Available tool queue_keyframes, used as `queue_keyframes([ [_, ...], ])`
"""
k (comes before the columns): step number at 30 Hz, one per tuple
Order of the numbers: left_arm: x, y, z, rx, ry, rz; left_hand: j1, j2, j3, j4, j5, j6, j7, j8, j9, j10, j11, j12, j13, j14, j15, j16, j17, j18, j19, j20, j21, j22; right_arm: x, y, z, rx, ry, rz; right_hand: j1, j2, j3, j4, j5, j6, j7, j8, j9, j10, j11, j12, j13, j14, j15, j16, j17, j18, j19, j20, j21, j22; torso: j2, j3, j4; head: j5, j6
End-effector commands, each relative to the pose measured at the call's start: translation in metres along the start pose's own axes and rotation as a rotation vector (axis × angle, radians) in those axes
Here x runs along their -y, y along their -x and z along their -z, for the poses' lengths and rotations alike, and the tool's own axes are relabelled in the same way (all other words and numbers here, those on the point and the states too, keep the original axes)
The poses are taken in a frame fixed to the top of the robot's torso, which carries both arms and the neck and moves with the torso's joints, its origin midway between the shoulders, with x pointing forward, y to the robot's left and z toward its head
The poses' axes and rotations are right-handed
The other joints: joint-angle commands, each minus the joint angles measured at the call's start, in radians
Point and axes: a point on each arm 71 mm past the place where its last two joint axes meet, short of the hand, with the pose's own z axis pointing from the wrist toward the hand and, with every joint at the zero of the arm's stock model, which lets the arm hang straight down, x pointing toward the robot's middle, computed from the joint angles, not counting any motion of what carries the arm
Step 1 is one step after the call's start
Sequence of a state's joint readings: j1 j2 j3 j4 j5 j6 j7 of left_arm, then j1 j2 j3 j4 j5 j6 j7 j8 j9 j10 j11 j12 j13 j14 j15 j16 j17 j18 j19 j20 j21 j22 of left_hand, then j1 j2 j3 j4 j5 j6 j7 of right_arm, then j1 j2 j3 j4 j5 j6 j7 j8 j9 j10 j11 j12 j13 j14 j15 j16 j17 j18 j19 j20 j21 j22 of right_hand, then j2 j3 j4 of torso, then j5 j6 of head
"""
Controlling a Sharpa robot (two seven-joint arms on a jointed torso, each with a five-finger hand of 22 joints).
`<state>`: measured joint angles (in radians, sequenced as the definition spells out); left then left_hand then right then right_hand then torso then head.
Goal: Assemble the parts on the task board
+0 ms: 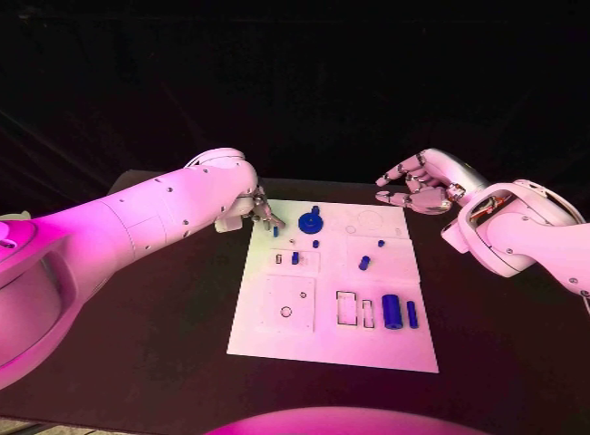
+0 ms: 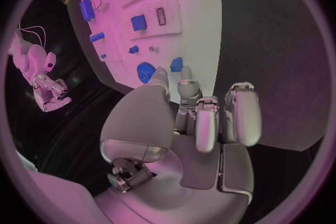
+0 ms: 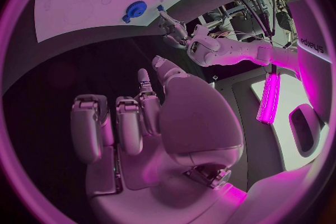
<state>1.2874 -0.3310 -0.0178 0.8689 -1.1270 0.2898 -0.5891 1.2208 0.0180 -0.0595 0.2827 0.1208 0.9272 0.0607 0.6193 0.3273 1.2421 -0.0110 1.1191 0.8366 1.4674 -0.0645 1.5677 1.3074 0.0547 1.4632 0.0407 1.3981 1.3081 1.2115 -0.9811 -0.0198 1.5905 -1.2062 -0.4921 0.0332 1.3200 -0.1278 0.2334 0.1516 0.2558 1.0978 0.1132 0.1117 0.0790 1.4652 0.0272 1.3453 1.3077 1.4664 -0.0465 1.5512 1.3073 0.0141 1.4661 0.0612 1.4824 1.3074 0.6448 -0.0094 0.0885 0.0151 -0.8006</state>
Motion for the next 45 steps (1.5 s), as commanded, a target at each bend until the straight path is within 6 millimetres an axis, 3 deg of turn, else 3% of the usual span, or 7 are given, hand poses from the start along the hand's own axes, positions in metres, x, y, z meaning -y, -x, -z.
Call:
queue_keyframes([
  [1,0.0023,-0.0003,-0.0003,0.002,-0.010,0.009,0.010,0.010,0.006,-0.004,0.000,0.007,-0.001,0.007,0.003,0.005,-0.001,0.006,0.000,0.103,-0.008,0.003,0.263,0.003,0.003,-0.003,0.007,0.007,-0.0009,-0.0013,-0.0002,-0.012,0.008,0.007,0.005,-0.003,-0.005,-0.001,0.007,-0.003,0.001,0.003,-0.001,0.025,0.002,0.000,0.162,0.098,0.005,-0.003,0.237,0.020,0.034,0.003,-0.006,0.131,0.000,0.0003,0.0001,0.000,0.000],
  [29,0.0025,-0.0063,-0.0057,-0.004,-0.010,0.030,0.057,0.032,0.033,-0.018,0.001,0.011,-0.008,0.013,0.020,0.010,-0.008,0.008,0.003,0.103,-0.014,0.003,0.263,0.003,0.004,-0.008,0.008,0.010,-0.0016,-0.0023,-0.0010,-0.015,0.011,0.007,0.005,-0.003,-0.005,-0.001,0.007,-0.003,0.001,0.003,-0.001,0.025,0.002,0.000,0.162,0.098,0.005,-0.003,0.237,0.020,0.034,0.003,-0.006,0.131,0.000,0.0001,0.0002,-0.004,0.000],
  [33,0.0029,-0.0064,-0.0057,-0.004,-0.014,0.038,0.123,0.057,0.083,-0.052,0.007,0.002,-0.016,0.011,0.027,0.009,-0.015,0.005,0.001,0.103,-0.020,0.003,0.263,0.003,0.004,-0.013,0.007,0.010,-0.0015,-0.0025,-0.0010,-0.016,0.011,0.006,0.005,-0.003,-0.005,-0.001,0.007,-0.003,0.001,0.003,-0.001,0.025,0.002,0.000,0.162,0.098,0.005,-0.003,0.237,0.020,0.034,0.003,-0.006,0.131,0.000,0.0004,0.0000,-0.003,-0.001],
  [37,0.0039,-0.0067,-0.0057,-0.008,-0.026,0.047,0.232,0.075,0.187,-0.126,0.015,-0.021,-0.018,0.002,0.032,0.000,-0.020,-0.009,-0.006,0.103,-0.026,0.003,0.263,0.003,0.003,-0.021,0.006,0.009,-0.0014,-0.0029,-0.0011,-0.017,0.011,0.006,0.006,-0.003,-0.006,-0.001,0.009,-0.003,0.001,0.003,-0.002,0.025,0.002,0.001,0.162,0.098,0.005,-0.003,0.237,0.020,0.034,0.003,-0.006,0.131,0.000,0.0004,0.0003,-0.004,-0.001],
  [41,0.0046,-0.0072,-0.0057,-0.016,-0.035,0.053,0.227,0.031,0.332,-0.159,0.018,-0.032,-0.002,0.001,0.049,0.002,-0.009,-0.023,-0.015,0.103,-0.013,0.003,0.263,0.003,0.003,-0.013,0.004,0.010,-0.0014,-0.0032,-0.0012,-0.018,0.011,0.006,0.006,-0.003,-0.006,-0.001,0.009,-0.003,0.001,0.003,-0.002,0.025,0.002,0.001,0.162,0.098,0.005,-0.003,0.237,0.020,0.034,0.003,-0.006,0.131,-0.001,0.0002,0.0002,-0.002,-0.002],
  [42,0.0046,-0.0072,-0.0057,-0.017,-0.037,0.054,0.199,0.006,0.401,-0.162,0.016,-0.031,0.004,0.004,0.059,0.005,-0.007,-0.025,-0.018,0.103,-0.008,0.003,0.263,0.004,0.003,-0.012,0.004,0.011,-0.0014,-0.0033,-0.0012,-0.018,0.012,0.006,0.006,-0.003,-0.006,-0.001,0.009,-0.003,0.001,0.003,-0.002,0.025,0.002,0.001,0.162,0.098,0.005,-0.003,0.237,0.020,0.034,0.003,-0.006,0.131,-0.001,0.0002,0.0002,-0.002,-0.003],
  [45,0.0044,-0.0071,-0.0059,-0.019,-0.041,0.060,0.156,-0.040,0.512,-0.184,0.024,-0.033,0.005,0.010,0.077,0.009,-0.008,-0.026,-0.020,0.103,-0.012,0.003,0.263,0.003,0.003,-0.007,0.004,0.013,-0.0015,-0.0035,-0.0013,-0.019,0.012,0.006,0.006,-0.003,-0.006,-0.001,0.009,-0.003,0.001,0.003,-0.002,0.025,0.002,0.001,0.162,0.098,0.005,-0.003,0.237,0.020,0.034,0.003,-0.006,0.131,-0.001,-0.0001,0.0004,-0.003,-0.002],
])
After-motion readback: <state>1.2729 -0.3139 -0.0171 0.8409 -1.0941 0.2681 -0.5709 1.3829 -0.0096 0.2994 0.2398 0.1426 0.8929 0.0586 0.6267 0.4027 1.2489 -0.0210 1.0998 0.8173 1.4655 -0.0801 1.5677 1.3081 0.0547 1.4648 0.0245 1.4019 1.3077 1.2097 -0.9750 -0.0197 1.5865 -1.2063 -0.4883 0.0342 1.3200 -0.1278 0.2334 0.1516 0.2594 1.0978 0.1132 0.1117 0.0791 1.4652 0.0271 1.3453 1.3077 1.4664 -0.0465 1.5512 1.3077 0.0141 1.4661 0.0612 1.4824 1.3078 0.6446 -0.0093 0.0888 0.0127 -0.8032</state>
